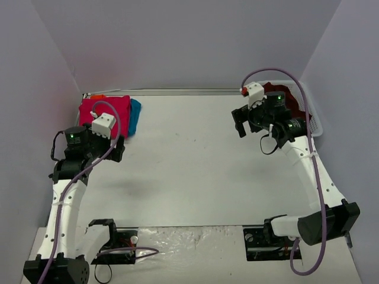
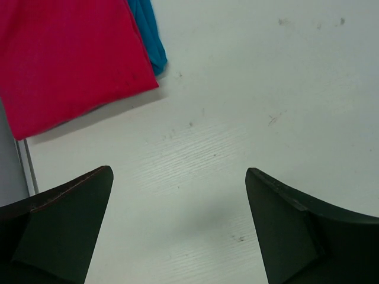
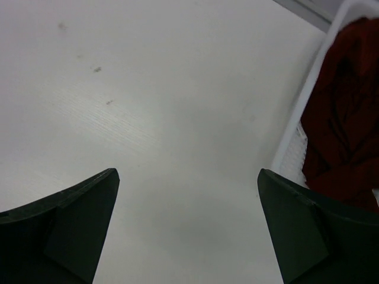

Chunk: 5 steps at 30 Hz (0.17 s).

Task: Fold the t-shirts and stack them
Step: Put the neatly folded tshirt into the corner of the board with the left arm

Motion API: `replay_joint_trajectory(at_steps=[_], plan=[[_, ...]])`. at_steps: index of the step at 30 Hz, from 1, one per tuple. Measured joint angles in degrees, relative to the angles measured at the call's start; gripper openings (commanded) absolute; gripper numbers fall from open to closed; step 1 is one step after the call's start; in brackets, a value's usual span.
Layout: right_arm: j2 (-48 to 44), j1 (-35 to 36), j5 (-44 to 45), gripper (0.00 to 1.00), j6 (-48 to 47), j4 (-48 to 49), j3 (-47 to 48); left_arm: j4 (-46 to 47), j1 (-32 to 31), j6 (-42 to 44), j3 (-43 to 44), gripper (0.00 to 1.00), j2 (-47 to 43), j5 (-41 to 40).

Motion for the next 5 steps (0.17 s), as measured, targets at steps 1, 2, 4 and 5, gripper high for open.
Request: replay_joint_trajectory(at_steps=[1, 2, 4, 5], plan=[[-0.3, -2.0, -0.2, 1.00, 0.6, -0.2, -0.9, 0.3, 0.3, 0.0, 0.0, 0.94, -0.9, 0.8], [-1.1, -4.3, -0.4, 1.00, 1.3, -0.3, -1.8, 0.7, 0.3, -0.1, 0.0, 0.94, -1.8, 1.5], [-4.0, -8.7, -1.0, 1.00, 2.6, -0.2, -3.0, 1.4, 0.5, -0.2, 0.0, 0.94, -3.8, 3.2], [-6.0, -10.6, -1.5, 1.00, 3.3, 0.0, -3.6, 1.7, 0.6, -0.3, 0.0, 0.94, -4.5, 4.1]])
